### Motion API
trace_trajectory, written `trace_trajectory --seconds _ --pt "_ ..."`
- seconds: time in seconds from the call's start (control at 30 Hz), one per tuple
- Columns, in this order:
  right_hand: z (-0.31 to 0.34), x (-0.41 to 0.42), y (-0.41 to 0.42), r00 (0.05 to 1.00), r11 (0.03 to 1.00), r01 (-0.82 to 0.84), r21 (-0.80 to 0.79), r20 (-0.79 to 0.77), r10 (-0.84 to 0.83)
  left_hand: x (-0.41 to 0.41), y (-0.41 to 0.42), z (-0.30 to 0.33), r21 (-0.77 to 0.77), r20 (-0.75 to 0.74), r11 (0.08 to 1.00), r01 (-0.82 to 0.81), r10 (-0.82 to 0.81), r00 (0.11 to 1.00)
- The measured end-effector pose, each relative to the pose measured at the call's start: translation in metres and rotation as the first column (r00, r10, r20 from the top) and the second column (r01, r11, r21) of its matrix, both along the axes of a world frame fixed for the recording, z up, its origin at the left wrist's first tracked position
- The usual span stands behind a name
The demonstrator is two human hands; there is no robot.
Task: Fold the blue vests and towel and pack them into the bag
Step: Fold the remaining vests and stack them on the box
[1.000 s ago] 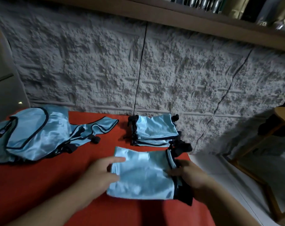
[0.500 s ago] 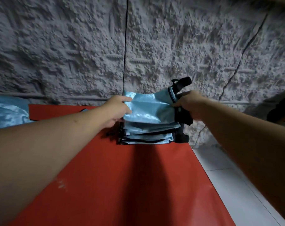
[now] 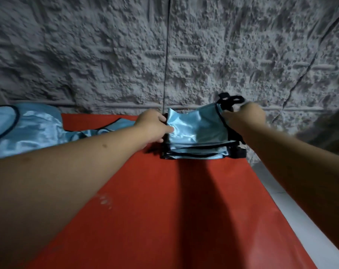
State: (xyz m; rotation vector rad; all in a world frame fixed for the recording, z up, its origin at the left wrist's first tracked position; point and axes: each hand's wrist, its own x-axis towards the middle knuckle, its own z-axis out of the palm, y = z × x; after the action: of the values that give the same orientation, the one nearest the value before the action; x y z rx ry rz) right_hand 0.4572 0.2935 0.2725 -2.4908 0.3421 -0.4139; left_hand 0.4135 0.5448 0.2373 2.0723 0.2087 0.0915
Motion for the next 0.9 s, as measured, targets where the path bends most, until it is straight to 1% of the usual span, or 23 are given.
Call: trace_trajectory --seconds 0.03,0.07,0.1,0.13,0.17,0.23,0.3,0.37,0.4,0.43,0.47,0.53,0.57,0.63,0.7,0.77,0.8,0.83,0.87,0.9 --pt "0.002 -0.012 0.008 0.994 1.000 -0.004 0.023 0.106 0.002 -0.013 0.011 0.005 0.072 0.041 0.997 -0.006 0.003 0.999" --pt "0.003 -0.027 0.021 0.979 0.998 -0.030 0.050 0.205 0.019 -0.029 0.026 0.012 0.194 0.075 0.981 -0.021 0.006 0.997" --pt "0.002 -0.045 0.033 0.960 0.995 -0.074 0.064 0.275 0.054 -0.046 0.041 0.015 0.323 0.112 0.945 -0.042 0.005 0.994" --pt "0.001 -0.064 0.049 0.943 0.988 -0.138 0.068 0.314 0.110 -0.063 0.059 0.018 0.432 0.157 0.898 -0.079 0.012 0.987" --pt "0.000 -0.084 0.067 0.933 0.975 -0.207 0.077 0.315 0.173 -0.081 0.079 0.020 0.516 0.200 0.848 -0.122 0.019 0.980" --pt "-0.006 -0.122 0.108 0.933 0.940 -0.311 0.142 0.234 0.273 -0.118 0.122 0.024 0.656 0.259 0.720 -0.227 0.069 0.964" --pt "-0.015 -0.150 0.148 0.909 0.892 -0.415 0.177 0.125 0.398 -0.152 0.160 0.024 0.744 0.280 0.588 -0.316 0.154 0.947" --pt "-0.026 -0.168 0.187 0.834 0.814 -0.544 0.205 0.031 0.550 -0.178 0.195 0.020 0.783 0.277 0.485 -0.388 0.287 0.917" --pt "-0.029 -0.176 0.207 0.795 0.776 -0.593 0.215 0.003 0.607 -0.188 0.212 0.019 0.791 0.266 0.447 -0.417 0.362 0.893" --pt "-0.031 -0.183 0.226 0.761 0.747 -0.631 0.210 -0.020 0.649 -0.195 0.229 0.018 0.798 0.238 0.429 -0.423 0.421 0.875" --pt "-0.033 -0.189 0.244 0.729 0.717 -0.663 0.216 -0.032 0.684 -0.201 0.243 0.017 0.791 0.189 0.453 -0.411 0.458 0.868" --pt "-0.033 -0.198 0.276 0.688 0.681 -0.686 0.257 -0.075 0.722 -0.205 0.263 0.018 0.726 0.120 0.564 -0.394 0.460 0.880" --pt "-0.033 -0.203 0.290 0.674 0.670 -0.687 0.280 -0.097 0.732 -0.207 0.266 0.020 0.693 0.118 0.606 -0.392 0.441 0.890" --pt "-0.034 -0.211 0.317 0.631 0.616 -0.712 0.338 -0.078 0.772 -0.212 0.268 0.025 0.618 0.160 0.668 -0.415 0.410 0.898" --pt "-0.029 -0.221 0.335 0.592 0.550 -0.711 0.438 -0.048 0.804 -0.219 0.255 0.035 0.488 0.212 0.742 -0.460 0.411 0.887" --pt "-0.023 -0.237 0.342 0.514 0.424 -0.731 0.535 0.022 0.857 -0.227 0.232 0.042 0.336 0.195 0.826 -0.453 0.409 0.891" --pt "-0.021 -0.247 0.340 0.478 0.379 -0.768 0.517 0.068 0.876 -0.232 0.218 0.045 0.267 0.172 0.859 -0.436 0.403 0.899" --pt "-0.017 -0.258 0.337 0.458 0.365 -0.809 0.461 0.103 0.883 -0.239 0.203 0.048 0.200 0.164 0.887 -0.416 0.388 0.907" --pt "-0.012 -0.270 0.332 0.470 0.389 -0.832 0.396 0.127 0.874 -0.248 0.187 0.053 0.146 0.168 0.907 -0.396 0.372 0.913" --pt "-0.007 -0.280 0.324 0.523 0.454 -0.825 0.338 0.149 0.839 -0.258 0.171 0.058 0.098 0.182 0.923 -0.372 0.351 0.919"
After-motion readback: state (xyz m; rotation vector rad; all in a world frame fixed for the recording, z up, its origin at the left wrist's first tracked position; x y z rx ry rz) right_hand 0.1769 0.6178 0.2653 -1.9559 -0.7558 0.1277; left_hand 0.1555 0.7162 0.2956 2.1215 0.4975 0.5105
